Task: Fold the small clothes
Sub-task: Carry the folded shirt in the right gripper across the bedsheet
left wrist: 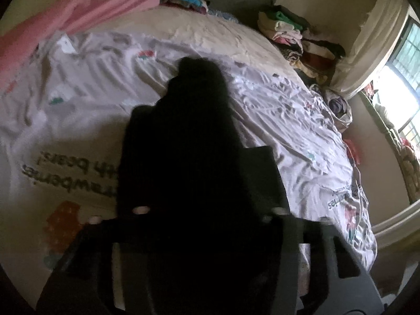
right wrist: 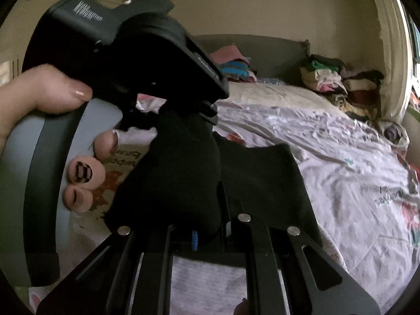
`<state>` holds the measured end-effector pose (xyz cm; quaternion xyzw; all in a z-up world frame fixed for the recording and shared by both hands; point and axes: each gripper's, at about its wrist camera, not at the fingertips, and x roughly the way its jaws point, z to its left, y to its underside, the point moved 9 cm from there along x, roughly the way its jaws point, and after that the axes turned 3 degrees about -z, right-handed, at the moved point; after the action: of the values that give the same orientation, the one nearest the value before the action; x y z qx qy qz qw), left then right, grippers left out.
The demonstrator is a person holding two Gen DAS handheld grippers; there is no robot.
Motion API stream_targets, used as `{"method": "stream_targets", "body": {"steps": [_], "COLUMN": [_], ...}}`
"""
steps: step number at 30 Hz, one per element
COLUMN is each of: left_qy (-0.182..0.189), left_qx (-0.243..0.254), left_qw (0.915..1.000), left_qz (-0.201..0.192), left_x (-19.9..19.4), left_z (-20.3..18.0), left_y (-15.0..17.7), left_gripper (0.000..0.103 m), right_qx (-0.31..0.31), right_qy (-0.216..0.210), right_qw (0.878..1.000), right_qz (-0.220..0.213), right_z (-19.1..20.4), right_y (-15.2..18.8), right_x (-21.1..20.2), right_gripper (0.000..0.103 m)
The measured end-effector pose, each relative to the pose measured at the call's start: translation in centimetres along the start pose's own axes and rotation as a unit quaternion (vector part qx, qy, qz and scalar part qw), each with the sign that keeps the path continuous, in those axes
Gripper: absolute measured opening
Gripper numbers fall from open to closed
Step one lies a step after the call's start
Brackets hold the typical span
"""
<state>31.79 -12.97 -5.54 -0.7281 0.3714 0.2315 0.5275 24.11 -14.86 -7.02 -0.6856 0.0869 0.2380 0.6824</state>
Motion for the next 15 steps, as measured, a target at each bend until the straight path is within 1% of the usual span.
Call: {"method": "stream_targets", "body": {"steps": [2, 3, 4, 6, 8, 10, 11, 13, 15], "left_qy": [0.014, 0.021, 0.028, 0.055, 0.068, 0.075, 0.075, 0.069, 0.059], "left_qx": [-0.010, -0.017, -0.022, -0.038, -0.044, -0.045, -0.044, -0.035, -0.019], "left_qw": [0.9998, 0.9995, 0.9993, 0.9977, 0.9967, 0.9961, 0.9962, 0.9969, 0.9979], "left_qz": [0.010, 0.013, 0.013, 0.005, -0.004, -0.008, -0.009, -0.013, -0.017], "left_x": [0.9, 1.3, 1.4, 1.3, 0.9, 0.4, 0.1, -0.5, -1.1], "left_z": [-0.3, -0.4, -0.5, -0.9, -1.2, -1.3, -1.2, -1.0, -0.9], "left_y": [0.4, 0.6, 0.6, 0.5, 0.1, 0.0, -0.2, -0.2, -0.1], "left_gripper": [0.053, 0.056, 0.069, 0.085, 0.086, 0.090, 0.090, 0.090, 0.091], "right_qx": [0.028, 0.036, 0.043, 0.060, 0.084, 0.124, 0.139, 0.188, 0.222], "right_qy": [-0.010, -0.013, -0.015, -0.016, -0.021, -0.032, -0.039, -0.066, -0.081], "right_qw": [0.999, 0.999, 0.999, 0.997, 0.995, 0.990, 0.987, 0.977, 0.968], "right_qz": [0.014, 0.020, 0.025, 0.036, 0.050, 0.064, 0.067, 0.072, 0.080], "right_z": [-0.9, -1.3, -1.5, -2.3, -3.0, -4.1, -4.4, -5.3, -5.7], "right_y": [0.7, 0.9, 1.1, 1.6, 2.3, 3.1, 3.3, 3.9, 4.4], "right_x": [0.6, 0.8, 0.9, 1.2, 1.6, 1.9, 1.9, 1.8, 1.6], "right_gripper": [0.010, 0.010, 0.010, 0.011, 0.011, 0.012, 0.012, 0.012, 0.012]}}
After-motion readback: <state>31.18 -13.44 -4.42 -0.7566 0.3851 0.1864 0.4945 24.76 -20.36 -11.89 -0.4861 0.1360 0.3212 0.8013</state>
